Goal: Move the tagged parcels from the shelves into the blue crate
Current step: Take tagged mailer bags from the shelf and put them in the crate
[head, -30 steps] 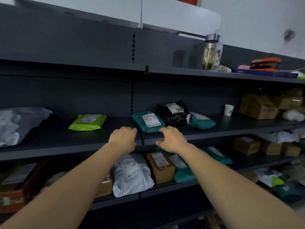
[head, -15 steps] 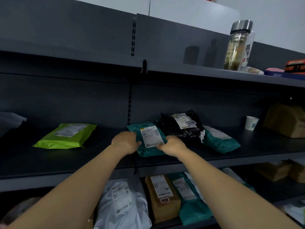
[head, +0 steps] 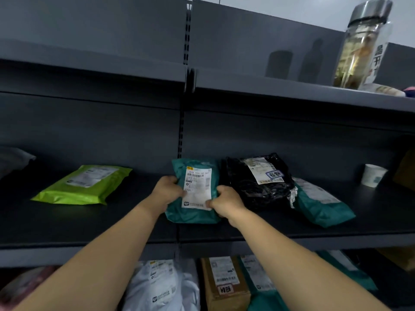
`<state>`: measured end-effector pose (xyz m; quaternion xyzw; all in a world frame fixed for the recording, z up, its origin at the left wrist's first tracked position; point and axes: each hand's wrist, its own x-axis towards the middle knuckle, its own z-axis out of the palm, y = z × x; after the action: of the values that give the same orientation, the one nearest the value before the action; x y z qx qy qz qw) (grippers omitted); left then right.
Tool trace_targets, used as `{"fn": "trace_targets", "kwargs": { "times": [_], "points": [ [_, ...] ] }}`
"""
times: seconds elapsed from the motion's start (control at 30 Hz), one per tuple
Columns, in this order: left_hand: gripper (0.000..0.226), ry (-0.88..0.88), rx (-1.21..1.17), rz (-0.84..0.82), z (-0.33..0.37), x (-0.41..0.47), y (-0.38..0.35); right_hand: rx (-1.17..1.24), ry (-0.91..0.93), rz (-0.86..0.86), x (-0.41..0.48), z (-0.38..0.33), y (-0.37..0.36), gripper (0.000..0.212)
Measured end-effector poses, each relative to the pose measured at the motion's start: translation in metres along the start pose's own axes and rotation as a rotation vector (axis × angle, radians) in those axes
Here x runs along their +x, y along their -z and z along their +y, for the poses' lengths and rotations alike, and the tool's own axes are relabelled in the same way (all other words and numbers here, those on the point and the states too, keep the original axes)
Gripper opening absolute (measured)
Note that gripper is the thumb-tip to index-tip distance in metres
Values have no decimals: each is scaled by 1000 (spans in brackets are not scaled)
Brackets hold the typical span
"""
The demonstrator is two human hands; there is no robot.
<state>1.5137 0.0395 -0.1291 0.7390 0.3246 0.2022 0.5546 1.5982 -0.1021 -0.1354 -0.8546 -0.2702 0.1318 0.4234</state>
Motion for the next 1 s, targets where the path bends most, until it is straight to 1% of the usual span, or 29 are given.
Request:
{"fn": "trace_targets", "kwargs": {
  "times": [0.1,0.2,0.33,0.4,0.43,0.5,0.53,0.57,0.6,0.63,0.7,0.73,0.77,0.8,0.83,0.87,0.93,1.0],
  "points": [
    [24,-60,-18,74,3,1,3,13,78,43,3,2,1,22],
    [22,-102,-7,134,8,4,3,-21,151,77,7,0,6,19],
    [19,-124,50,177,10,8,-3,-114,188,97,8,-1,15,20],
    [21,-106,171,175,8,10,-6,-197,225,141,7,-2,24,31],
    [27,-97,248,156,9,9,-9,-218,255,181,6,-2,30,36],
    [52,-62,459,119,14,7,-17,-208,332,271,7,-3,49,36],
    [66,-58,604,137,18,5,-23,-196,370,316,8,-3,60,35],
    [73,-80,746,184,24,1,-31,-194,401,363,10,-1,72,34],
    [72,-143,851,244,29,-2,-41,-202,418,411,13,2,85,34],
    [68,-235,889,283,35,-5,-51,-220,409,455,15,6,98,35],
    [58,-410,810,249,48,-9,-74,-276,316,504,21,18,125,43],
    [54,-460,726,190,53,-9,-86,-308,234,497,24,26,137,51],
    [53,-473,647,123,59,-12,-98,-327,142,463,27,36,147,60],
    [54,-443,576,62,64,-14,-110,-316,51,408,28,43,155,71],
    [53,-403,510,13,68,-15,-120,-254,-23,341,29,51,161,80],
    [51,-347,460,-26,71,-15,-128,-145,-74,267,29,58,165,85],
    [50,-241,363,-42,71,-12,-138,87,-123,138,26,68,169,82],
    [48,-137,251,-31,68,-8,-142,200,-142,46,22,73,172,78]
  ]
}}
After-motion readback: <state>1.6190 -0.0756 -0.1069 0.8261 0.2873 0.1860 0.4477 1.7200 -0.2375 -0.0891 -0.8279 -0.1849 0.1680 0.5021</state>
